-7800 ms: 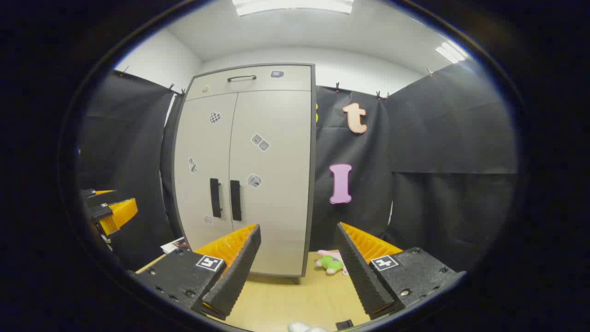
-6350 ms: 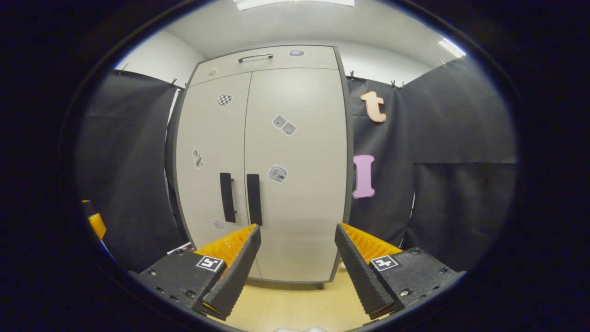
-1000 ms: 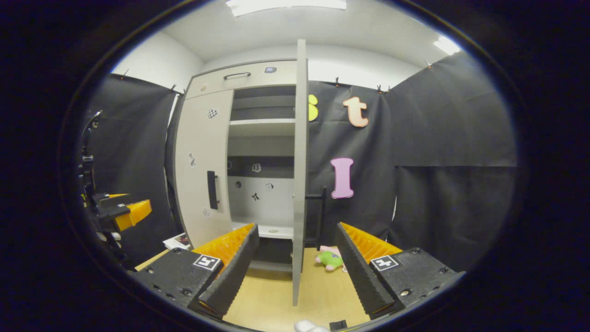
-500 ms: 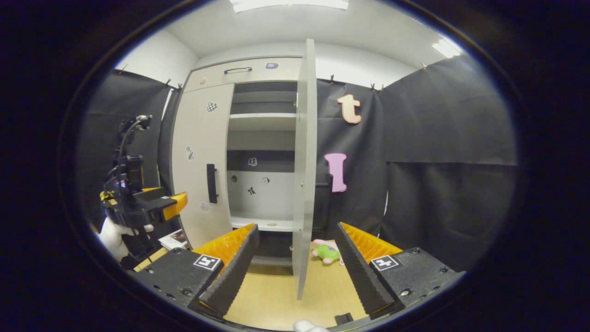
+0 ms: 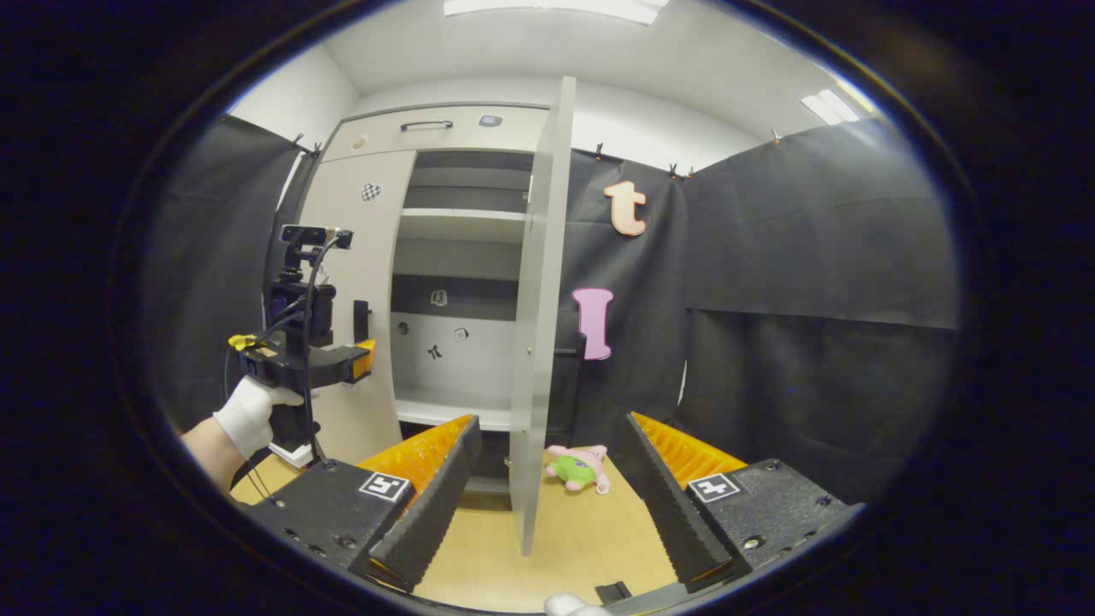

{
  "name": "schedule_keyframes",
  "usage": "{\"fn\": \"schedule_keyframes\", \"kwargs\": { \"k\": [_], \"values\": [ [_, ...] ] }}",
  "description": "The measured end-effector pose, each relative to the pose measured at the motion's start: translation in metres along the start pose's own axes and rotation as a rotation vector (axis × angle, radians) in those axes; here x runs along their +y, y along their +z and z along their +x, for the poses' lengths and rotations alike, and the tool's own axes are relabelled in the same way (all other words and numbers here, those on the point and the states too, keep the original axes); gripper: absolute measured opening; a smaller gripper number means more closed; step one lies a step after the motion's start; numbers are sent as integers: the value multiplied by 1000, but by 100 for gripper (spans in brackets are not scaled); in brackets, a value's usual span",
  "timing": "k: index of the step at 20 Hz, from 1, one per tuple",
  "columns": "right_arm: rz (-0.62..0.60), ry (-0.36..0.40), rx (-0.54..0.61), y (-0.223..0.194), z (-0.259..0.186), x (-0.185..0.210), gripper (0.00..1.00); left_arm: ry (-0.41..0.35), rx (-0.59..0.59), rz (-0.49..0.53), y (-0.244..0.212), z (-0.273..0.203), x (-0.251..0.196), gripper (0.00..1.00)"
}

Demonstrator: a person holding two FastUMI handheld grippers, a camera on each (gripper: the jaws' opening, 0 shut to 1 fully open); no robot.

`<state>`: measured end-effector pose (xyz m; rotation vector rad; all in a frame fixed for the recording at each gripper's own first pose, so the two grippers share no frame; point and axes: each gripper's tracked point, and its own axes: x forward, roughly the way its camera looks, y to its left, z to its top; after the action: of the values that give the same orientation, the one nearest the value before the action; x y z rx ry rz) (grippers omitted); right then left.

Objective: Open the right door of the double-door shoe cabinet with the right hand, and open the left door with the left hand.

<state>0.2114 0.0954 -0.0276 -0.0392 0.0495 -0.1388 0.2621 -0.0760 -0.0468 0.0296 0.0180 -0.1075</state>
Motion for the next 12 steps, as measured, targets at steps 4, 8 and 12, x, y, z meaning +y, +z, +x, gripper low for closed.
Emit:
{"fn": "schedule_keyframes", "kwargs": {
  "k": [4, 8, 12],
  "values": [
    [4, -28, 14, -1, 10, -7, 100, -9, 14, -27, -4, 19, -5, 96],
    [-6, -35, 16, -1, 11, -9, 100, -7, 26, -59, -7, 30, -3, 82],
    [-11, -19, 16, 0, 15, -6, 100, -21, 37, -87, -8, 31, -6, 49]
  ]
}}
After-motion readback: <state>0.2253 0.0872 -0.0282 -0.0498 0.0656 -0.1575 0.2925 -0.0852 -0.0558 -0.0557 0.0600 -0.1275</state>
